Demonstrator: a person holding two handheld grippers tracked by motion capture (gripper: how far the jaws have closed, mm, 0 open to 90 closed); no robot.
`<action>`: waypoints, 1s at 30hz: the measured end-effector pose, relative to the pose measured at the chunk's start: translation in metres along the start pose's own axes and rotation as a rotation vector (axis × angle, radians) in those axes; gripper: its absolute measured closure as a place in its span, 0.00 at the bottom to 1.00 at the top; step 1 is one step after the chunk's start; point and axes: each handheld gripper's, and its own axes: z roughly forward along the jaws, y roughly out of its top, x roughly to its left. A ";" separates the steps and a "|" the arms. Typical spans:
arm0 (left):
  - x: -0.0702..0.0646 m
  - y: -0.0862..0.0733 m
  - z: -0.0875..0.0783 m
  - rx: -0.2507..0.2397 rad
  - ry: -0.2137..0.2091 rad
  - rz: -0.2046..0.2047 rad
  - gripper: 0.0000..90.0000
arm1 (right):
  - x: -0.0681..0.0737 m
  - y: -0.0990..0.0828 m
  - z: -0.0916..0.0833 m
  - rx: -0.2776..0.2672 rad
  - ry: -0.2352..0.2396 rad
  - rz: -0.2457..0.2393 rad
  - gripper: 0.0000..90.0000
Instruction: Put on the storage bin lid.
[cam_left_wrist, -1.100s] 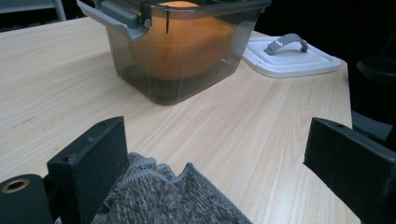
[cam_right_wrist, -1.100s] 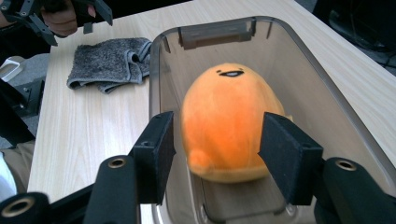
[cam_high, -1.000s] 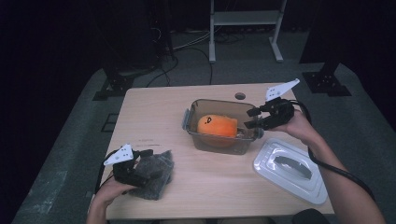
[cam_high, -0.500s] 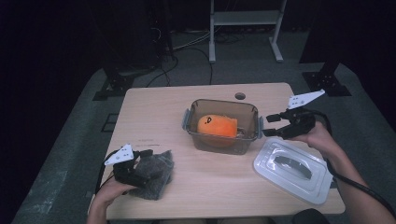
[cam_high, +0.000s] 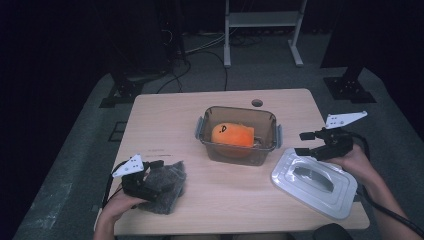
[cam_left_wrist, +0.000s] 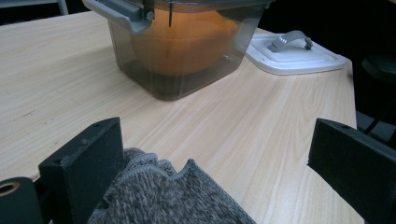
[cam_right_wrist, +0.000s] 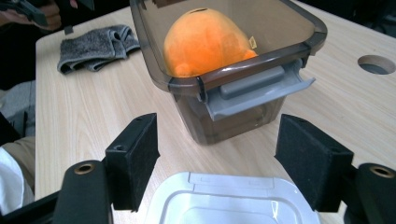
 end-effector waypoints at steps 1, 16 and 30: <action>0.000 0.000 0.000 0.000 0.000 0.000 0.03 | 0.000 -0.003 -0.001 -0.002 -0.004 0.002 0.32; 0.000 0.000 0.000 0.001 0.002 -0.004 0.02 | 0.001 -0.051 -0.003 0.008 -0.040 0.055 0.31; 0.000 0.000 0.000 -0.005 0.000 -0.008 0.02 | 0.005 -0.086 -0.001 0.008 -0.061 0.087 0.31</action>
